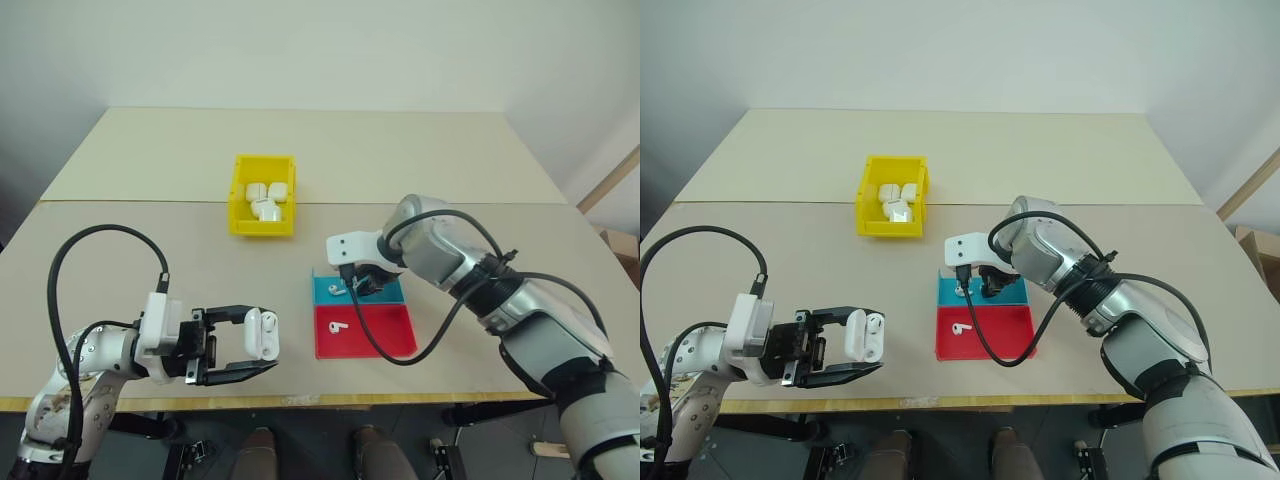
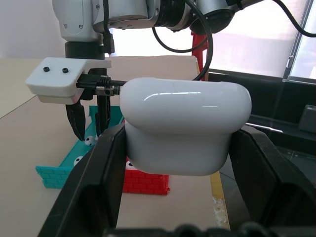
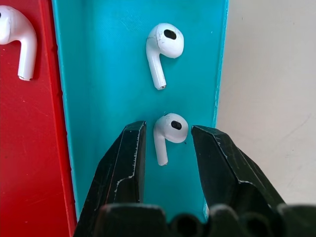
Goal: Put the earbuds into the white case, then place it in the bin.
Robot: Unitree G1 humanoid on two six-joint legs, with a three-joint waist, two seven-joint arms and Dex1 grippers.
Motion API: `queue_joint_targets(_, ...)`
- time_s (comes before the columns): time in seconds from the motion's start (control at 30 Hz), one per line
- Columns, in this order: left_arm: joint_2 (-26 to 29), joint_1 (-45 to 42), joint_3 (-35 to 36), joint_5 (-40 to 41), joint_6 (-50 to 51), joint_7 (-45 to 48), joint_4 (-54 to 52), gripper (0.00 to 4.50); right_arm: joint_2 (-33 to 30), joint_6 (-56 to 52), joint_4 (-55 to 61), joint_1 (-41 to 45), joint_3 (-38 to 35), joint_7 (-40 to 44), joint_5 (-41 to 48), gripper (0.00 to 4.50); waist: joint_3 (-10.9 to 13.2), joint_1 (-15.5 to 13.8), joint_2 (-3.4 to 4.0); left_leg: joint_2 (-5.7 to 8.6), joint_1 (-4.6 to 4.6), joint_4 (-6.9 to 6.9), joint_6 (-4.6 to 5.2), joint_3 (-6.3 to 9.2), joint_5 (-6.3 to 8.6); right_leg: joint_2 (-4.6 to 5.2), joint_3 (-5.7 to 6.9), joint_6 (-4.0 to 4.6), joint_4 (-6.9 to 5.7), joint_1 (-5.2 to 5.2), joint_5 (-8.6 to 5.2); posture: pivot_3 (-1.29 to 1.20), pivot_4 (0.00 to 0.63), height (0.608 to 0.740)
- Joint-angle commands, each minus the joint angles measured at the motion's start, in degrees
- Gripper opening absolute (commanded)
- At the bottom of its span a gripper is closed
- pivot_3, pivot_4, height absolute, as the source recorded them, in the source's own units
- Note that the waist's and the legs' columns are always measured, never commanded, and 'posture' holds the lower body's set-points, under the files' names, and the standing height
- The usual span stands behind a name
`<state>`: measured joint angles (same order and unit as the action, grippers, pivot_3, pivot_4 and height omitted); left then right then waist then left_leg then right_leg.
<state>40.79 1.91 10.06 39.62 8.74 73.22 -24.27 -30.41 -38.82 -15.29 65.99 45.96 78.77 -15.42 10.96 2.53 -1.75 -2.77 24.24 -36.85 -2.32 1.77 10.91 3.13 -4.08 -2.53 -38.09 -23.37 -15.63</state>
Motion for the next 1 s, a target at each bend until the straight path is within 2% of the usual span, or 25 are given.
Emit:
queue_joint_targets(0.03,0.0,-0.3,0.1,0.3,-1.1,0.0,-1.9,2.83,-0.2,1.2,0.3,0.3,-1.2,0.5,-1.2,1.89,0.0,0.0,0.00,0.00,0.00,0.00,0.00,0.00,0.00,0.00,0.00,0.00,0.00,0.00,0.00,0.00,0.150,0.740)
queue_joint_targets(0.3,-0.1,0.1,0.1,0.3,-1.2,-0.1,-2.0,2.83,-0.1,2.1,-0.4,-0.1,-1.2,0.9,-2.5,1.89,0.0,0.0,0.00,0.00,0.00,0.00,0.00,0.00,0.00,0.00,0.00,0.00,0.00,0.00,0.00,0.00,0.150,0.740)
queue_joint_targets(0.33,-0.1,0.1,0.2,0.3,-1.2,-0.1,-2.1,2.83,-0.1,2.1,-0.4,-0.2,-1.2,0.9,-2.6,1.51,0.0,0.0,0.00,0.00,0.00,0.00,0.00,0.00,0.00,0.00,0.00,0.00,0.00,0.00,0.00,0.00,0.150,0.740)
queue_joint_targets(1.0,0.2,0.8,0.4,0.3,-1.1,-0.1,-2.3,2.83,0.6,4.4,0.2,-0.8,-2.1,0.6,-3.4,1.51,0.0,0.0,0.00,0.00,-0.01,0.00,0.00,0.00,0.00,0.00,0.00,0.00,-0.01,0.00,0.00,0.00,0.150,0.740)
